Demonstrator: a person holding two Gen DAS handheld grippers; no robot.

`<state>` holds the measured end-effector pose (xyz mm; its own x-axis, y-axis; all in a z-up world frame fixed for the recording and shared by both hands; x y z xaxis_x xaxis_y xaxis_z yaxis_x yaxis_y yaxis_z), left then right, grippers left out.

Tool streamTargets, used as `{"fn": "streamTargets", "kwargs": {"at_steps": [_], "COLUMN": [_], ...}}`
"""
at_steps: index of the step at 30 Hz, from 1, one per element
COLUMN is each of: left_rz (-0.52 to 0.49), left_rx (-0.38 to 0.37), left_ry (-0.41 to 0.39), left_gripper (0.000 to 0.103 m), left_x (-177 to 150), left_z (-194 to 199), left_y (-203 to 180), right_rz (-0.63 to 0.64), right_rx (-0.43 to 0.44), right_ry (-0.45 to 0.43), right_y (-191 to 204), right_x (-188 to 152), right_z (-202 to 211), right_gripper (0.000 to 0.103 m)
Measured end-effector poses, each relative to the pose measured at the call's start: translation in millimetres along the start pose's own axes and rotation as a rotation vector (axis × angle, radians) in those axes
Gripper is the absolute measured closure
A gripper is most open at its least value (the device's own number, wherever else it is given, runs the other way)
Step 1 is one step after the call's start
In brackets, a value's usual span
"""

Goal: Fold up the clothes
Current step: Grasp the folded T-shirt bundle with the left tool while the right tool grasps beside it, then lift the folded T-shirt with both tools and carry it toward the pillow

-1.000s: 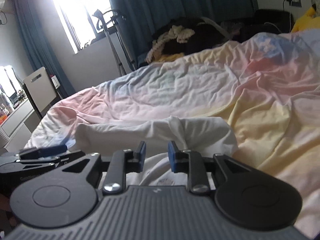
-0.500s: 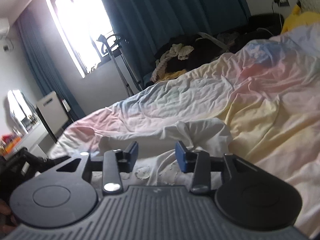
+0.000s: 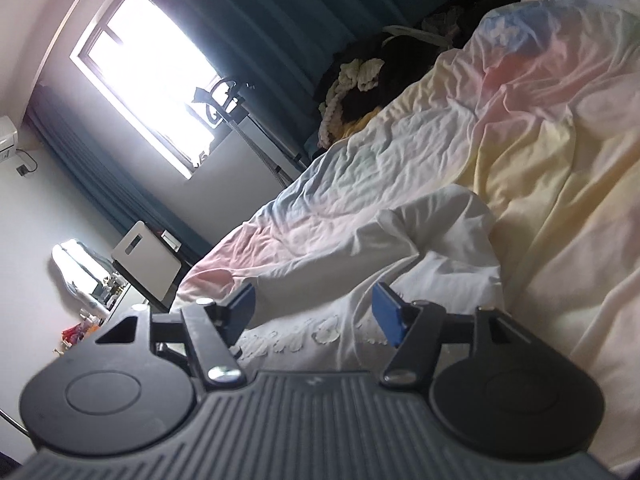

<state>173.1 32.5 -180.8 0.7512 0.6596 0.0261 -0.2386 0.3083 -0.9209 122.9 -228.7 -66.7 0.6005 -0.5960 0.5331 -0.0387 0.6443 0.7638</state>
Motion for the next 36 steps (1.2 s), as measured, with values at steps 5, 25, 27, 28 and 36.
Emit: {"fn": "streamTargets", "kwargs": {"at_steps": [5, 25, 27, 28, 36], "left_rz": [-0.009, -0.092, -0.094, -0.088, -0.097], "left_rx": [-0.018, -0.157, -0.187, -0.196, -0.191], "left_ry": [-0.017, -0.076, -0.08, -0.081, -0.069], "left_gripper": [0.019, 0.079, 0.079, 0.079, 0.079], "left_x": [6.4, 20.6, 22.8, 24.3, 25.6], "left_z": [-6.1, -5.1, -4.6, -4.5, -1.2], "left_y": [-5.5, -47.9, -53.1, -53.6, -47.6], "right_rz": [-0.024, -0.571, -0.634, -0.665, -0.77], "right_rx": [0.006, 0.209, 0.207, 0.204, 0.102], "right_ry": [0.025, 0.294, 0.249, 0.222, 0.01], "right_y": [-1.1, -7.9, -15.8, -21.1, -68.8], "right_x": [-7.0, -85.1, -79.1, -75.3, -49.8], "right_z": [-4.0, -61.0, -60.9, -59.8, -49.3], "right_gripper": [0.033, 0.027, 0.026, 0.026, 0.024]}}
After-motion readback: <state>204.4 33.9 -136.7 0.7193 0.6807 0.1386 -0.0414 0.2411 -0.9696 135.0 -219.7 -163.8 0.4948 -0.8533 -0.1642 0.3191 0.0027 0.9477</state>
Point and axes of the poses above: each gripper's, at about its wrist camera, not at the fingertips, and z roughly against the way its jaws point, y to its left, x to its top, the point moved 10 cm from there along -z, roughly the way its jaws point, and after that the axes turned 6 degrees about -z, right-handed, at the moved point
